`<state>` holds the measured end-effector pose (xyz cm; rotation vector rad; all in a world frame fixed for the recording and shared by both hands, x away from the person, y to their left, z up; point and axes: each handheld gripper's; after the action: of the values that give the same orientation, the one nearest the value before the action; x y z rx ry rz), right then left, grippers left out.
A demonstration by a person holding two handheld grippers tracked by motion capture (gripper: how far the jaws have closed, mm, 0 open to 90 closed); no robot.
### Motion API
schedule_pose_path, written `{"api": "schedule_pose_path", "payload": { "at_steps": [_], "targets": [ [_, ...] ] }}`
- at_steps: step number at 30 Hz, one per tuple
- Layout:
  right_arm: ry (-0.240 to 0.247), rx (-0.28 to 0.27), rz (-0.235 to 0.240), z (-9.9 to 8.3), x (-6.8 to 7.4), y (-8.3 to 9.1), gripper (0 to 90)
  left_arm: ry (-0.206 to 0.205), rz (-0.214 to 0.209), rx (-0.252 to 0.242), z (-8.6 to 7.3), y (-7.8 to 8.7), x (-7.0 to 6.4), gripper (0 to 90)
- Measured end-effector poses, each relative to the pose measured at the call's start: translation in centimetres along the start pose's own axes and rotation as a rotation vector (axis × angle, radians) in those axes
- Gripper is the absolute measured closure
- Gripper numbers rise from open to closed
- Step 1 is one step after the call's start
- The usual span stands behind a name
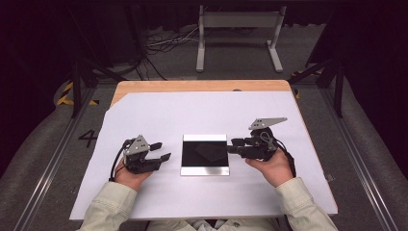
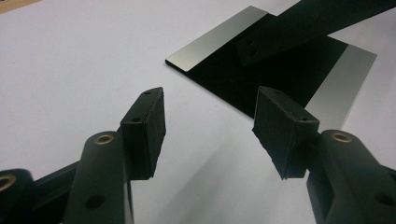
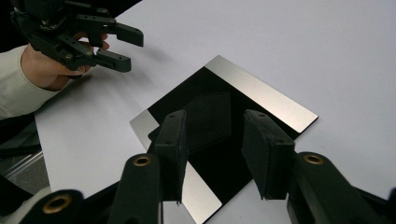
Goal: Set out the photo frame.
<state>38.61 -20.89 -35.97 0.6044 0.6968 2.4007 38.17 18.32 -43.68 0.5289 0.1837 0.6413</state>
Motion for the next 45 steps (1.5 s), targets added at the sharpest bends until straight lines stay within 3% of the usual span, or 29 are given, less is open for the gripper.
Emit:
{"api": "schedule_pose_path", "payload": {
  "at_steps": [8,12,17,31,40,45],
  "targets": [
    [-0.080,0.074,0.010,0.8,-0.7,-1.2,51.3,0.004,0.002,0.001,0.0,0.0,0.1,44.0],
    [-0.090,0.106,0.013,1.2,-0.7,-2.0,50.2,0.002,0.002,0.000,0.0,0.0,0.1,43.9],
    [-0.134,0.135,0.030,1.4,-0.8,-2.7,47.8,-0.001,0.000,0.001,0.0,-0.1,0.1,43.9],
    [-0.259,0.165,0.079,1.1,-1.9,-4.1,44.6,0.003,-0.008,-0.002,0.0,-0.1,0.0,43.5],
    [-0.281,0.172,0.117,0.8,-1.8,-5.0,39.0,0.003,-0.006,-0.001,-0.1,-0.1,0.0,43.4],
    [-0.321,0.193,0.149,0.4,-2.1,-5.6,36.3,0.003,-0.006,-0.001,-0.1,-0.1,0.0,43.3]
  ]
}}
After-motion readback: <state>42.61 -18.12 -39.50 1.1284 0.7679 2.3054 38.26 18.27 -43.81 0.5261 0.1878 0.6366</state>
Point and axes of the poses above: each handheld gripper's, and its own axes: y roughly backward along the jaws, z roughly out of its top, x roughly to its left, and after that the axes turned 2 degrees about -y, right-handed
